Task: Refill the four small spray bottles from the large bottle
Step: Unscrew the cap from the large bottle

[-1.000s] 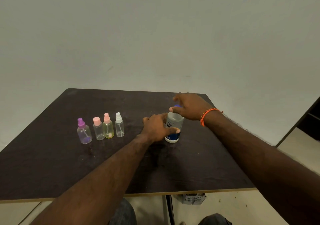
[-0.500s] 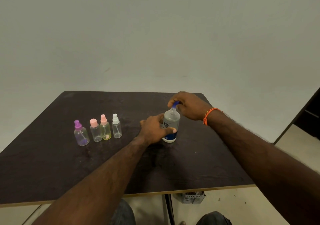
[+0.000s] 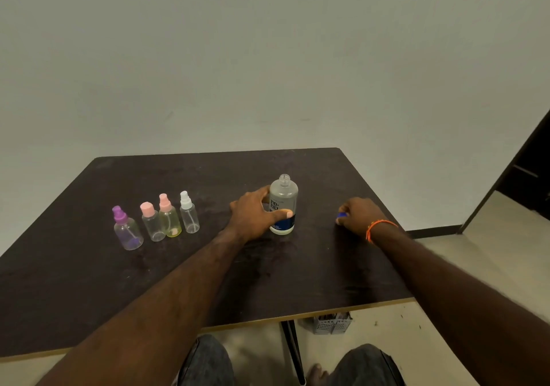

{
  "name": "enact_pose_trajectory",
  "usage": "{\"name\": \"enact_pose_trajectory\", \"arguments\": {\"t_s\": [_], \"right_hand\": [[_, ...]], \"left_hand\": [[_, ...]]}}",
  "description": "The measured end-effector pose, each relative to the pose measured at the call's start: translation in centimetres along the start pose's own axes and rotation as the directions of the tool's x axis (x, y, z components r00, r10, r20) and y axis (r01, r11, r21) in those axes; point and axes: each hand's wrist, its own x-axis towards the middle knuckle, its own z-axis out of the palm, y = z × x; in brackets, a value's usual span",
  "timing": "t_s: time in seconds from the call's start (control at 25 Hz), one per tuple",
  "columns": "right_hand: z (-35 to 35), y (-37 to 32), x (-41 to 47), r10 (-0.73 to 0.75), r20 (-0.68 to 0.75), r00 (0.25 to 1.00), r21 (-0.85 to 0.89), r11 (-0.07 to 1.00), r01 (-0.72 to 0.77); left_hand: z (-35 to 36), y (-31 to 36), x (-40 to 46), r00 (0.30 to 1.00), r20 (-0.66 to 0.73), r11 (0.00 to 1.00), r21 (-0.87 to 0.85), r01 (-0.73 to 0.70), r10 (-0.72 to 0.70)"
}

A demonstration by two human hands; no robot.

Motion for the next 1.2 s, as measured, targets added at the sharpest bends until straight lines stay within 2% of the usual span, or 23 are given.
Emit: {"name": "enact_pose_trajectory", "arguments": {"t_s": [0.16, 0.32, 0.4, 0.48, 0.56, 0.68, 0.8, 1.0, 1.12, 1.2], "right_hand": [[1.4, 0.6, 0.0, 0.014, -0.023, 1.000, -0.011, 1.000, -0.014], [0.8, -0.6, -0.5, 0.006, -0.062, 0.998, -0.099, 0.995, -0.012], [0.0, -2.1, -0.5, -0.082, -0.109, 0.991, 0.059, 0.994, 0.089], [-0.6, -3.8, -0.5, -0.200, -0.060, 0.978, 0.316, 0.926, 0.209], [-0.7, -5.2, -0.1, -0.263, -0.015, 0.965, 0.426, 0.871, 0.244], [-0.1, -5.7, 1.0, -0.268, -0.061, 0.962, 0.473, 0.840, 0.264], [0.1, -4.8, 2.4, -0.205, -0.113, 0.972, 0.501, 0.833, 0.234], [0.1, -3.9, 3.7, -0.187, -0.129, 0.974, 0.561, 0.796, 0.227], [0.3, -3.8, 3.8, -0.179, -0.111, 0.977, 0.581, 0.786, 0.210], [0.7, -3.8, 3.3, -0.117, -0.142, 0.983, 0.585, 0.791, 0.179]], "left_hand": [[0.2, 0.2, 0.0, 1.000, -0.010, 1.000, -0.020, 0.013, -0.013], [0.5, -0.2, -0.1, 1.000, 0.003, 0.997, -0.077, 0.021, -0.021], [0.6, -0.4, 0.4, 1.000, -0.002, 0.996, -0.082, 0.024, -0.024], [0.9, -0.4, 1.3, 1.000, -0.005, 0.996, -0.087, 0.006, -0.007], [1.5, 0.1, 2.2, 1.000, -0.004, 0.995, -0.097, -0.018, 0.018], [2.8, 1.5, 3.8, 0.999, 0.028, 0.990, -0.133, -0.040, 0.044], [4.3, 2.4, 6.0, 0.996, 0.062, 0.986, -0.157, -0.050, 0.061], [6.1, 1.9, 8.9, 0.995, 0.095, 0.981, -0.196, -0.010, 0.029], [5.6, 2.1, 9.0, 0.992, 0.128, 0.987, -0.160, 0.003, 0.018], [4.7, 2.3, 8.6, 0.991, 0.133, 0.998, -0.068, 0.000, 0.009]]}}
